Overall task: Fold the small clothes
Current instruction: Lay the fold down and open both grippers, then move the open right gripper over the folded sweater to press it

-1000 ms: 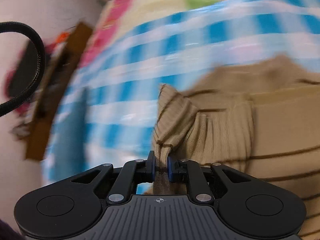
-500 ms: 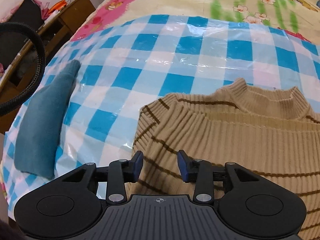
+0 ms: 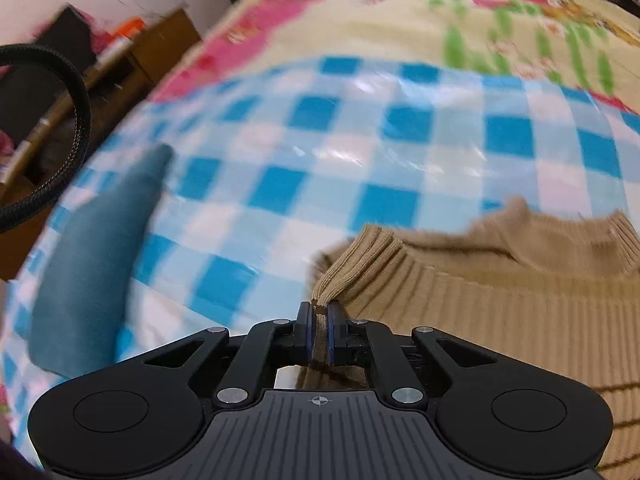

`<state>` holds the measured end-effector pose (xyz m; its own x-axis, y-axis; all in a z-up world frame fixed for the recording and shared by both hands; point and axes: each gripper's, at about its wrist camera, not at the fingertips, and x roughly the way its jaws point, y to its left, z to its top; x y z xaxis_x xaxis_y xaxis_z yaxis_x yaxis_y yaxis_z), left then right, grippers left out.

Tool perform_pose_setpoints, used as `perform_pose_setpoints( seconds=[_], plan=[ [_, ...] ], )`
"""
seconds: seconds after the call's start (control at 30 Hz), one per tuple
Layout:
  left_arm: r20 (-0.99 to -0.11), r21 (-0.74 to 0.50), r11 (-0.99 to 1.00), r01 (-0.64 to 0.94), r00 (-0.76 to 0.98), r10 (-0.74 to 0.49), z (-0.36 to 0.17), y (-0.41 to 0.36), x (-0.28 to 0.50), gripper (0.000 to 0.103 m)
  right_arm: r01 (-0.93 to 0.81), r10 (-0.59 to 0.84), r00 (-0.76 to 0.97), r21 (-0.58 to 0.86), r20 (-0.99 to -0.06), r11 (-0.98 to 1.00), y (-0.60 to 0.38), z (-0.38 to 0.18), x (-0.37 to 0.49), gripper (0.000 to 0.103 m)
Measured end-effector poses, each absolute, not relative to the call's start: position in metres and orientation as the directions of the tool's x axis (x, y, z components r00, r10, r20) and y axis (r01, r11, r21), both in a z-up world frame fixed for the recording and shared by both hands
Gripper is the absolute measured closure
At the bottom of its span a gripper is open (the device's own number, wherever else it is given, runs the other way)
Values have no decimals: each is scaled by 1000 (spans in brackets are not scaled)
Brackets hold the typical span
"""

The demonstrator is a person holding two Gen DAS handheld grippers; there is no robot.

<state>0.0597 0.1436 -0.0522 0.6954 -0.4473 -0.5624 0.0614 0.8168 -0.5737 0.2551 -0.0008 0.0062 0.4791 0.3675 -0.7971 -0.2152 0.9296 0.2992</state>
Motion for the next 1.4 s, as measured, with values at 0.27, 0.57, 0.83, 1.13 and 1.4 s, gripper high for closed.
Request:
perform_pose_setpoints(
  seconds=[0.27,0.57,0.83,1.13,1.4],
  plan=[
    [-606,-591,806,-6,664,-439,-59,150,60,72,-162,379,436,343,-816,925,-4,-22,266,83],
    [-670,-513,858,-25,636,-382,-59,136,65,71,-232,395,443,322,-805,918,8,-28,253,53],
    [-642,-560,825,-83,673,-368,-52,151,59,65,-238,468,522,405,-713,883,-24,2,247,53],
    [-629,-601,796,-74,658,-414,-58,145,64,58,-182,326,384,275,-864,944,-4,-18,277,46],
    [-633,-584,811,-25,640,-436,-61,137,65,48,-287,97,348,-7,-933,958,49,-39,295,31]
  ],
)
